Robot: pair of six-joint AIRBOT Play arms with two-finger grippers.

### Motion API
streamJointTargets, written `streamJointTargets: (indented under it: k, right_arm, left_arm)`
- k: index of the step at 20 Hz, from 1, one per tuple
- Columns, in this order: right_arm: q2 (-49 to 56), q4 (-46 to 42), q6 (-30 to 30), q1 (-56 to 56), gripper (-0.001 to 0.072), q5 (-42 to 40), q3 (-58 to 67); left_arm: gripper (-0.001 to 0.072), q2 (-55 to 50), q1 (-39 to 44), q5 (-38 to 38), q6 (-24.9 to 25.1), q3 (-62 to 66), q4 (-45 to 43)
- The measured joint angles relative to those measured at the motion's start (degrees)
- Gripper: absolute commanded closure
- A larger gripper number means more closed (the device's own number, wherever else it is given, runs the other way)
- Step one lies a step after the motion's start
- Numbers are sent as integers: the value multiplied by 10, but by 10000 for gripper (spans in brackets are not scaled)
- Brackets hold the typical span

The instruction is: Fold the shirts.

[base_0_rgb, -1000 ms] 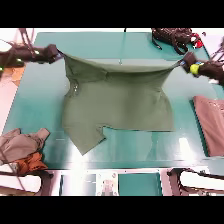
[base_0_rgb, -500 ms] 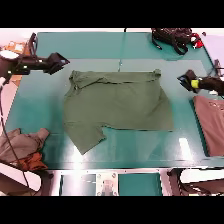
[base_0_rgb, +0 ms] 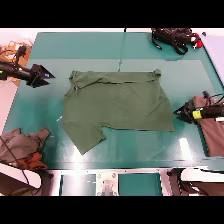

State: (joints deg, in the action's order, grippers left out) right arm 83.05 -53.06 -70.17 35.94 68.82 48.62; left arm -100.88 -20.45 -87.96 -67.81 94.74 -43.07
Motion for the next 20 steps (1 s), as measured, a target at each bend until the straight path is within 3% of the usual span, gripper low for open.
streamJointTargets:
  k: [6,8,10,11,16,20]
  right_arm:
    - [-4,-11,14,-19,295,41,-53]
    - [-4,-21,17,-22,399,49,-57]
    - [-3,-31,23,-22,621,51,-60]
    - [-3,-36,25,-23,689,49,-61]
    - [-4,-33,27,-16,690,10,-42]
    - [-4,-29,10,-8,690,-32,-28]
  left_arm:
    - [-2,0,-4,-39,-9,0,-19]
    - [-2,0,-4,-46,-13,0,-29]
    - [-2,0,-5,-53,-18,0,-37]
    - [-2,0,-4,-57,-21,0,-42]
    - [-3,1,-5,-69,-42,-8,-67]
    - [-2,13,-4,-73,-63,-92,-76]
